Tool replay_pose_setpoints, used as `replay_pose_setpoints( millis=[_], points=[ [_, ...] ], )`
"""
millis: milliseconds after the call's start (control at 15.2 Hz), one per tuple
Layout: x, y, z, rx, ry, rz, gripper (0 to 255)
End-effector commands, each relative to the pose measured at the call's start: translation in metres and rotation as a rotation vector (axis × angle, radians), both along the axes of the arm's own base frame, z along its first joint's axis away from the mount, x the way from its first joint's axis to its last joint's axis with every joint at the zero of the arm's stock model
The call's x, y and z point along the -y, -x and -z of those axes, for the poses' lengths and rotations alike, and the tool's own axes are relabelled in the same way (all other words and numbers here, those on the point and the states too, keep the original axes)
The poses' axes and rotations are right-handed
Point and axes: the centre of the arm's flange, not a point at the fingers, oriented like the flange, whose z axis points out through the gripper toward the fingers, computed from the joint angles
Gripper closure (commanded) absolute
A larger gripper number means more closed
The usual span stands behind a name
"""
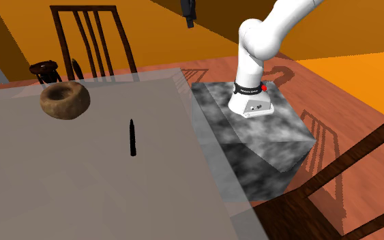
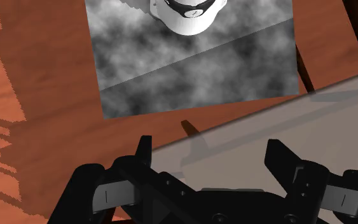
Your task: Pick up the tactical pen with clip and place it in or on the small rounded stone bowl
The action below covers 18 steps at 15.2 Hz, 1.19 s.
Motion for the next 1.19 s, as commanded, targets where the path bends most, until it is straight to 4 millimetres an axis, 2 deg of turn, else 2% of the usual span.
replay_pose_setpoints(
  millis=[0, 528, 1122],
  points=[
    [0.000, 0.000, 0.000, 0.000, 0.000, 0.000, 0],
    [-0.086, 0.000, 0.042, 0.034, -0.013, 0.271, 0],
    [-0.179, -0.028, 0.088, 0.071, -0.029, 0.576, 0]
  ],
)
